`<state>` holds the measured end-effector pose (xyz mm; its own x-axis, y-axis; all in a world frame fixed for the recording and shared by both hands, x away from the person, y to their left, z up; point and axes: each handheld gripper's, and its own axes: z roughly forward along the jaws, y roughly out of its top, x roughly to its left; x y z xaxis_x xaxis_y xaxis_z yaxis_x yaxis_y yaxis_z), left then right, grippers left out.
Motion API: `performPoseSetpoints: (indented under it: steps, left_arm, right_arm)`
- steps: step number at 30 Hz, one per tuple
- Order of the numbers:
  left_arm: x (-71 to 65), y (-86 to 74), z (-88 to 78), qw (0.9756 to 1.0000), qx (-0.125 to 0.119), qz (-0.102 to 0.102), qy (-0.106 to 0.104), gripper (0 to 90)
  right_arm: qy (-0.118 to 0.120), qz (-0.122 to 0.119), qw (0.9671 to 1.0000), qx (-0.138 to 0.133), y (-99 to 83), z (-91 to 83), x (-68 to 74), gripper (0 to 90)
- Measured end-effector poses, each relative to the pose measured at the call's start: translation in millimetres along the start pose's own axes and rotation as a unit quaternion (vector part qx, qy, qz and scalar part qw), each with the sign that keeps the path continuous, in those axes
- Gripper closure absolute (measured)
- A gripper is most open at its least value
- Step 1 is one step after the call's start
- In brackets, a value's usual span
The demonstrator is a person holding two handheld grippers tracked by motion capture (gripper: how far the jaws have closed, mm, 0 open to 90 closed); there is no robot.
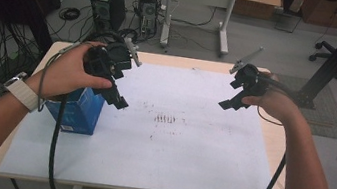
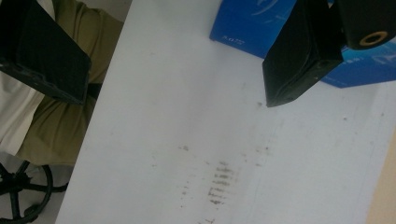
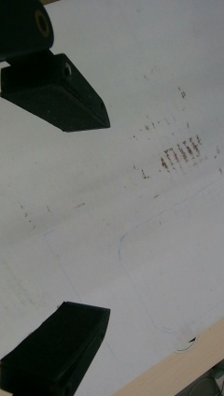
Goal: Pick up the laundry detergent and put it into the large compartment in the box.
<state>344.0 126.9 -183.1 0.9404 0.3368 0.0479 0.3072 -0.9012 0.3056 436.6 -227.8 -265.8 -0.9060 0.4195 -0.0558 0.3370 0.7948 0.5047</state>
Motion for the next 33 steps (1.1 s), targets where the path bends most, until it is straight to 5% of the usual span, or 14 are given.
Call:
performPoseSetpoints:
  steps: [10,33]
  left_arm:
    - [-9.8,5.4,6.1,0.9996,0.003,0.028,-0.003,8.7]
    - [-9.5,6.8,10.5,0.9995,0.009,0.030,0.001,8.7]
  right_arm:
    - [-0.003,0.002,1.0000,-0.001,-2.3,-2.9,-0.2,8.6]
    - [0.000,-0.002,1.0000,0.001,-0.4,3.0,-1.1,8.6]
